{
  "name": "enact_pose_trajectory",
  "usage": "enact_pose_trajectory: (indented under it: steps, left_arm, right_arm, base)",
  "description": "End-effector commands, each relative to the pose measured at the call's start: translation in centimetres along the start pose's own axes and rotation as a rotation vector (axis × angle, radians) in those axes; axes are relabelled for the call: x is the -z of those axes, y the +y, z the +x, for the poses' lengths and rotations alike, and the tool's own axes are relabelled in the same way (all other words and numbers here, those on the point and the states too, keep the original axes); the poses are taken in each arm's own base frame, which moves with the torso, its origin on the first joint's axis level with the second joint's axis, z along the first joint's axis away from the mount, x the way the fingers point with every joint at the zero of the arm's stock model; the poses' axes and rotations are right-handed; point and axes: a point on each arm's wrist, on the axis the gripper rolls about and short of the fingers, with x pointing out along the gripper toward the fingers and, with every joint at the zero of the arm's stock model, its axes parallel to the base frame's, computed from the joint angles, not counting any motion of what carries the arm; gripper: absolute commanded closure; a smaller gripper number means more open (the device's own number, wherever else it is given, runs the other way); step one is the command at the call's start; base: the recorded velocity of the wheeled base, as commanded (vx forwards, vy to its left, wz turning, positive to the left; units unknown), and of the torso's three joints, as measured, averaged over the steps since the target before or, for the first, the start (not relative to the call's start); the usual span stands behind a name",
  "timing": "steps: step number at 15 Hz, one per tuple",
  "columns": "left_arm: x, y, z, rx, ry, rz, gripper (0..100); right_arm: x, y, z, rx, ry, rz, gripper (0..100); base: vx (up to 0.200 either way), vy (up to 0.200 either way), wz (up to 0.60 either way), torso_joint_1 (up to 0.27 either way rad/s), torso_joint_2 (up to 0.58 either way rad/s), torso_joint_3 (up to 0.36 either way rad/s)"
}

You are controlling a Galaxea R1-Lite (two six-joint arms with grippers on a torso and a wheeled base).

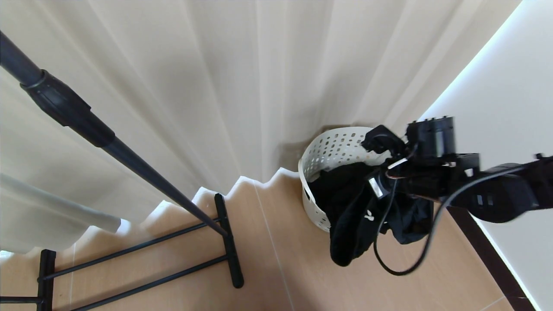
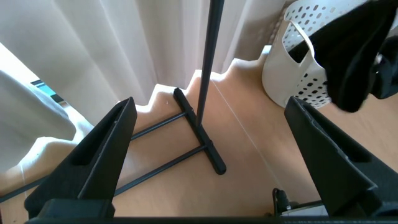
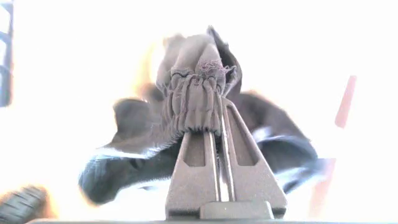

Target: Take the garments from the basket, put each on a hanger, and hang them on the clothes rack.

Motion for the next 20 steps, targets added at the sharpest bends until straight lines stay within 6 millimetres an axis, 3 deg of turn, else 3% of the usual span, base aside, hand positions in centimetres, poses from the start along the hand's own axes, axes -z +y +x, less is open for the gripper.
enact_pose_trajectory:
  steps: [1,2,4,20]
  left_arm:
    - [0.0,0.0,0.0,0.0,0.001,0.0,0]
    - [0.0,0.0,0.0,0.0,0.001,0.0,0]
    - [0.0,0.0,0.0,0.0,0.001,0.002,0]
    - [0.0,0.0,0.0,0.008,0.005,-0.001,0]
  right_arm:
    - [-0.3,0.5,-17.6,-0.104,-0.405,0.003,100]
    - [-0.4,0.8,-18.7,-0.129,-0.442,0.0,100]
    - [-0.4,0.7,-19.1,-0.132,-0.454,0.001,100]
    - [-0.6,1.0,-18.5,-0.154,-0.449,-0.005,100]
  base:
    - [0.0,0.0,0.0,0.0,0.0,0.0]
    - [0.0,0.0,0.0,0.0,0.0,0.0]
    - [0.0,0.0,0.0,0.0,0.0,0.0]
    - [0.0,0.0,0.0,0.01,-0.04,0.049]
